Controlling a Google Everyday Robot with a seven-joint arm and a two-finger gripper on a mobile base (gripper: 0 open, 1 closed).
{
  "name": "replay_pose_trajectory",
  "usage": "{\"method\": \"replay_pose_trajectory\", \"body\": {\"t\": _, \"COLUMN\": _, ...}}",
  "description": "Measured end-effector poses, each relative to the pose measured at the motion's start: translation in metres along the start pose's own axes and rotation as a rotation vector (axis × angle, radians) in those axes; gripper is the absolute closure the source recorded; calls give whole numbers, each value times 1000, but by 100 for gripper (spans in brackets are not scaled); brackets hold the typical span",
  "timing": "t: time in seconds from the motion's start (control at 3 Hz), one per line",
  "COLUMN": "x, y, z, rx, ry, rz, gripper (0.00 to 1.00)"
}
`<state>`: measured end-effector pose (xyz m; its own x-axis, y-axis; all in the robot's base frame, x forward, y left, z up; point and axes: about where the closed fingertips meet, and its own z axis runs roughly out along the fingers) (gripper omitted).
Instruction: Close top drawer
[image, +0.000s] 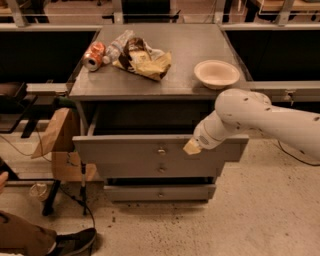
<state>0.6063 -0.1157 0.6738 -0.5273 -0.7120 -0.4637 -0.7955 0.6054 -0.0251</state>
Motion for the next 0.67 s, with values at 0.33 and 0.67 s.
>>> {"method": "replay_pose_trajectory", "body": {"t": 0.33, "x": -13, "y": -13, "z": 5, "rx": 22, "ry": -15, "rz": 30, "gripper": 100}}
{"method": "replay_pose_trajectory", "body": {"t": 0.67, "x": -12, "y": -12, "z": 4, "rx": 22, "ry": -15, "rz": 30, "gripper": 100}}
